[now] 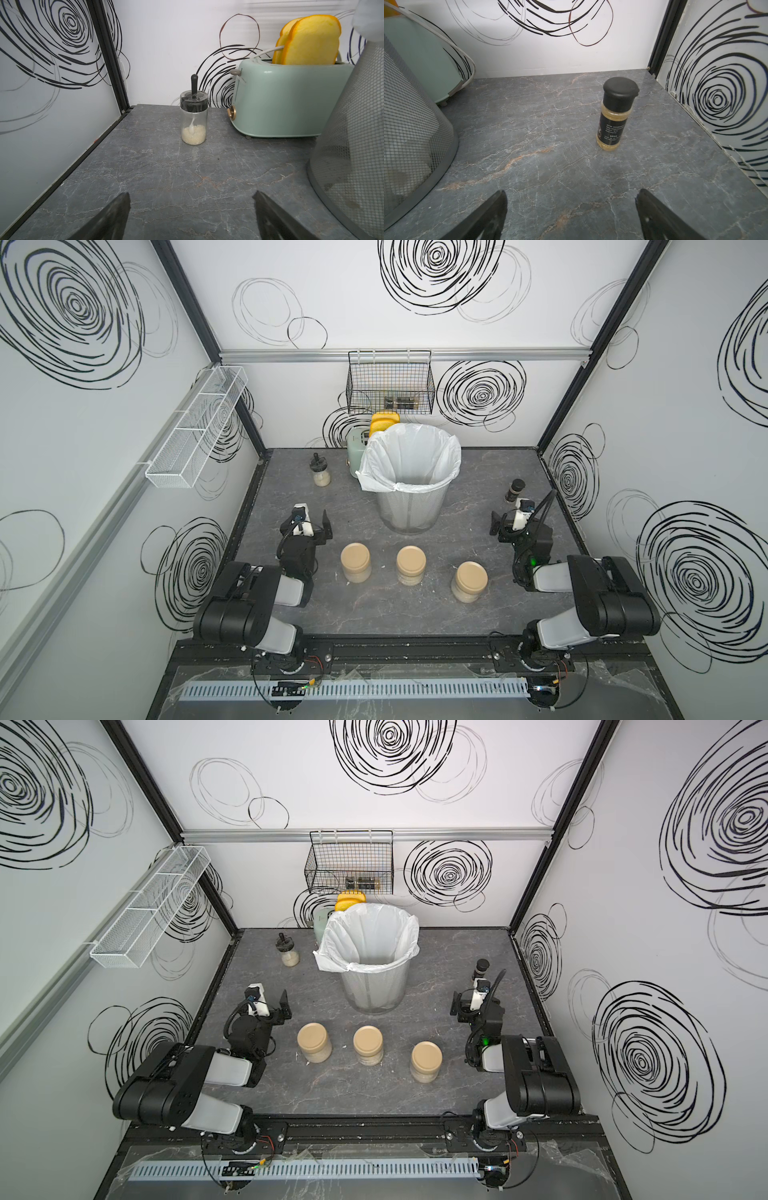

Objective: Empty moldy rice from jars
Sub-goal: Pick up the jar from the center of the board.

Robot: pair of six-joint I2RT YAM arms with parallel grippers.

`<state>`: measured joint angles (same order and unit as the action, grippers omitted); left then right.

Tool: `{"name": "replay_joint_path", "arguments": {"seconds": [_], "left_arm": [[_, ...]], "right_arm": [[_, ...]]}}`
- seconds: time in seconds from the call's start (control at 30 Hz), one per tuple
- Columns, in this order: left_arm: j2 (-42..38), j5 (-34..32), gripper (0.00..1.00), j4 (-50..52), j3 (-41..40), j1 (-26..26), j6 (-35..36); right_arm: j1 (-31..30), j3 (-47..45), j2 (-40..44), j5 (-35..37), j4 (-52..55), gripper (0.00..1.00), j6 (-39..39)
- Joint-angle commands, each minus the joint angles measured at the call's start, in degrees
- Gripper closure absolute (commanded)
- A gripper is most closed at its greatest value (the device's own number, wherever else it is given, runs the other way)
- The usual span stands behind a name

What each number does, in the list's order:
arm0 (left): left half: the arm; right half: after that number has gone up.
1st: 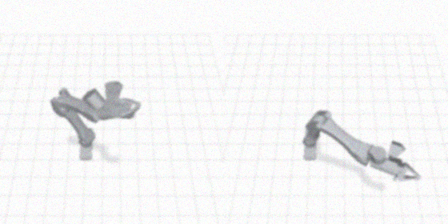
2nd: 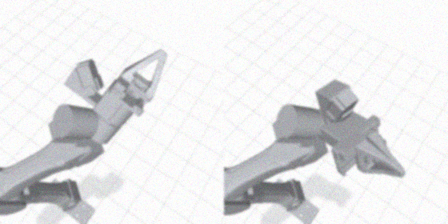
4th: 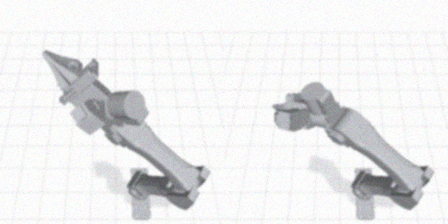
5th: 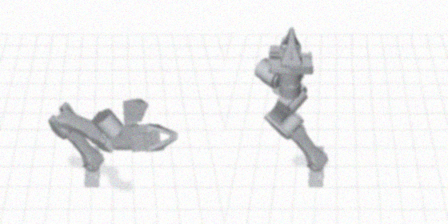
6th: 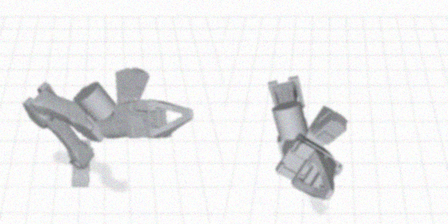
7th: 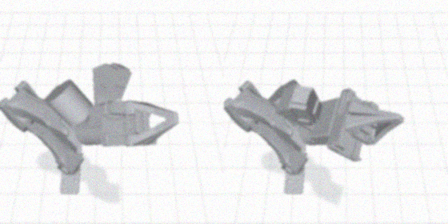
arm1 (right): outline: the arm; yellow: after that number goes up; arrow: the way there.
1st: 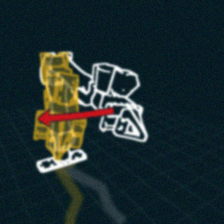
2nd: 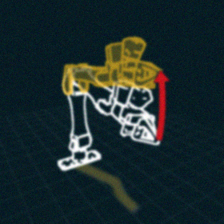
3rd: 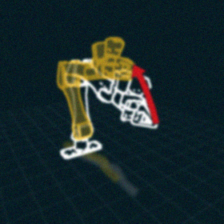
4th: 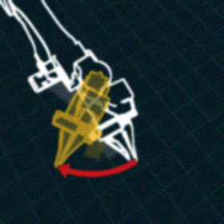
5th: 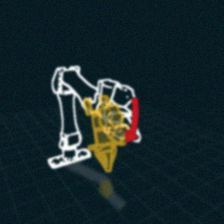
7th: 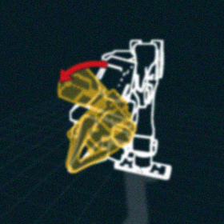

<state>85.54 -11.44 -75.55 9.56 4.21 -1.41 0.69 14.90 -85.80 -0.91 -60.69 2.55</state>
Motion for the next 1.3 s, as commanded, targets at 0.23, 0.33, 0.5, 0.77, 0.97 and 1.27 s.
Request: {"name": "replay_joint_path", "arguments": {"seconds": [0.23, 0.33, 0.5, 0.77, 0.97, 1.27], "left_arm": [[-0.1, 0.24, 0.04, -3.99, 0.68, -0.08, 0.12], [-3.35, -3.27, 0.04, -1.33, 0.87, 0.62, -0.12], [-20.69, -0.28, 0.04, 31.68, 11.09, 0.62, -3.5], [-33.18, 4.36, 0.04, 57.7, 19.17, 11.42, -3.5], [-33.8, 1.91, 0.04, 63.12, 22.08, 24.11, -2.85], [-30.15, 4.29, 0.04, 63.89, 24.65, 32.97, -3.78]], "right_arm": [[0.15, 0.77, 0.81, 0.01, -1.1, 0.02, 0.27], [-0.31, 0.63, 2.59, -0.81, -1.56, 0.02, -2.2], [-6.05, 17.62, 12.16, 7.68, 36.87, 0.02, 2.56], [-17.28, 26.76, 22.17, 5.05, 66.44, 0.02, 11.7], [-25.56, 26.84, 29.44, 5.16, 80.88, 0.02, 17.85], [-33.51, 28.14, 29.91, 6.49, 97.47, 0.02, 24.18]]}}
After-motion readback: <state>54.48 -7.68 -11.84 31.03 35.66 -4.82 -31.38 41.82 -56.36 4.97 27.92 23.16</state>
